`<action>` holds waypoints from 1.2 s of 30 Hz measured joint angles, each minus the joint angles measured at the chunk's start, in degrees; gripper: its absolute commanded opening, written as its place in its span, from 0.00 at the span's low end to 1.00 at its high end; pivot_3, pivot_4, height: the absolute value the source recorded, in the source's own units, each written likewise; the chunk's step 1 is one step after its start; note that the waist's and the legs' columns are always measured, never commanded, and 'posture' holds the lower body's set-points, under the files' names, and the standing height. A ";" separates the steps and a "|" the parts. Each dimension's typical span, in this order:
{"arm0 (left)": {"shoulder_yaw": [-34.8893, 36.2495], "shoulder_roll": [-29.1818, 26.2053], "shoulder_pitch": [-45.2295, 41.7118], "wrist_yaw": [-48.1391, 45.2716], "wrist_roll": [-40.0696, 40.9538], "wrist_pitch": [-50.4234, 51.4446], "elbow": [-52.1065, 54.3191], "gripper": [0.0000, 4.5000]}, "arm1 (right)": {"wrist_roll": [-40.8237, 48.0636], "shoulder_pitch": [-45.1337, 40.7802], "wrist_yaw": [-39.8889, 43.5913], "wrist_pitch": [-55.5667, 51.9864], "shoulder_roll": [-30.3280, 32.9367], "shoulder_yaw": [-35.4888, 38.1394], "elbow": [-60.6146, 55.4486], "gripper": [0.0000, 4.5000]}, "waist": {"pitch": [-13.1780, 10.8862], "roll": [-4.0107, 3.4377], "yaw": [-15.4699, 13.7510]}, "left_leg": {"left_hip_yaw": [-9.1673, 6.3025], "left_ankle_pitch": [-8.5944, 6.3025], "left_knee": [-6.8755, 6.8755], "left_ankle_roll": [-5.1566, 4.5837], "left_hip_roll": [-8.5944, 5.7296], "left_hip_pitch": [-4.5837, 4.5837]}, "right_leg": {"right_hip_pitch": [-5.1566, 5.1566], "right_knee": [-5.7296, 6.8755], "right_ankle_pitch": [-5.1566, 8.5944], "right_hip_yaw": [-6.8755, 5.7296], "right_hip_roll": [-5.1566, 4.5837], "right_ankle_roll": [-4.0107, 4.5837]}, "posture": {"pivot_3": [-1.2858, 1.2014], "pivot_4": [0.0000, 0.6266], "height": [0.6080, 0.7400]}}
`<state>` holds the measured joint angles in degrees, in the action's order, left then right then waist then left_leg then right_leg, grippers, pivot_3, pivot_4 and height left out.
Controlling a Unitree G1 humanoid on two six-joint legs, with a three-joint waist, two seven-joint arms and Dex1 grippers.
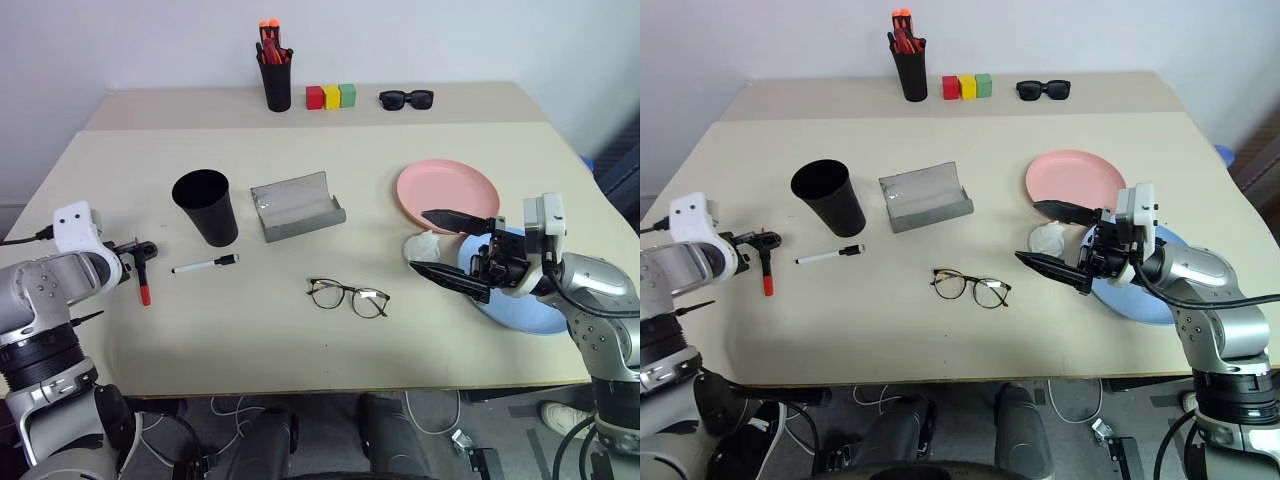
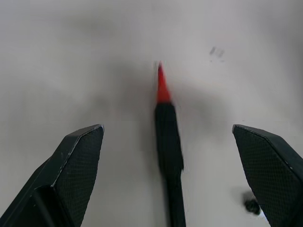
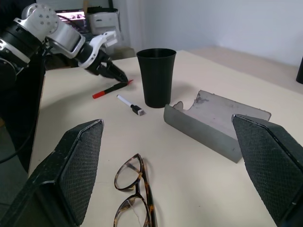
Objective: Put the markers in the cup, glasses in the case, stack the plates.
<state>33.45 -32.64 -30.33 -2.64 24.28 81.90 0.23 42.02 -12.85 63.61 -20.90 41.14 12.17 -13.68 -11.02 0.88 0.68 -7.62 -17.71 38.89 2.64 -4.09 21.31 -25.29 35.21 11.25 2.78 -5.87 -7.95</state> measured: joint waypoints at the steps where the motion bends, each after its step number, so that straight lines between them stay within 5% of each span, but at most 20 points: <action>1: -0.01 0.36 -0.54 0.13 -0.19 -0.29 -0.87 1.00 | -0.13 0.27 -0.08 0.01 0.00 0.01 0.00 0.98 | 0.00 0.00 -0.14 | -0.02 0.01 0.01 0.01 0.00 0.00 | 0.02 0.00 0.00 -0.01 0.00 0.00 | 0.52 0.24 1.00; 8: -1.43 1.74 -3.53 0.25 -1.88 -4.84 -6.00 1.00 | -0.34 0.50 -0.69 0.03 0.00 0.02 0.00 0.98 | 0.01 0.01 0.00 | -0.03 0.02 0.01 0.03 -0.01 0.00 | 0.02 0.00 0.00 -0.01 0.00 0.00 | 0.52 0.24 1.00; 9: -1.80 1.71 -3.59 0.14 -2.17 -5.27 -6.35 0.94 | -0.41 0.57 -0.81 0.04 0.00 0.03 0.00 1.00 | 0.01 0.01 0.05 | -0.02 0.02 0.00 0.03 -0.01 -0.01 | 0.02 0.01 0.00 -0.01 0.00 0.00 | 0.52 0.24 1.00; 12: -2.29 1.66 -3.58 0.21 -2.79 -6.02 -6.97 0.71 | -0.80 0.81 -1.15 0.12 0.01 0.07 0.00 1.00 | 0.01 0.01 -0.02 | -0.02 0.02 0.01 0.03 -0.01 -0.01 | 0.02 0.01 0.00 -0.01 0.00 0.00 | 0.52 0.24 1.00; 18: -2.15 1.21 -3.49 -0.44 -2.91 -4.26 -6.84 0.01 | -1.20 0.86 -1.31 0.33 0.05 0.08 0.04 1.00 | 0.01 0.01 -0.18 | -0.03 0.02 0.03 0.03 -0.03 -0.01 | 0.06 0.01 0.00 -0.01 -0.01 0.00 | 0.52 0.24 1.00; 26: -3.93 -4.92 -1.74 -6.68 -2.34 -5.70 -6.09 0.00 | -2.38 0.81 -1.27 1.42 0.06 0.08 1.11 1.00 | -0.01 0.03 0.25 | -0.02 0.03 -0.01 0.04 0.01 0.01 | -0.04 0.03 0.00 -0.01 0.01 0.00 | 0.52 0.24 1.00; 32: -4.68 -11.28 -3.06 -16.20 -2.80 -27.99 -4.43 0.00 | -3.02 -0.35 -0.98 1.89 0.04 -0.02 2.71 1.00 | -0.01 0.04 -0.23 | -0.01 0.03 0.02 0.06 -0.02 0.02 | 0.04 -0.04 0.00 -0.01 -0.05 0.00 | 0.52 0.24 1.00; 36: -2.76 -6.89 -5.72 -18.22 -1.29 -41.60 -4.10 0.00 | -3.56 -0.91 -0.77 2.49 -0.01 -0.08 3.30 1.00 | -0.01 0.04 -0.44 | -0.04 0.03 0.04 0.05 -0.01 0.05 | 0.05 -0.07 0.00 -0.04 -0.05 0.00 | 0.52 0.24 1.00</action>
<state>30.69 -39.53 -36.05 -20.87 22.99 40.31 -3.87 38.45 -13.77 62.85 -18.42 41.13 12.09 -10.38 -11.02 0.92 0.25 -7.66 -17.68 38.93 2.69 -4.11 21.35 -25.24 35.14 11.25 2.74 -5.92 -7.95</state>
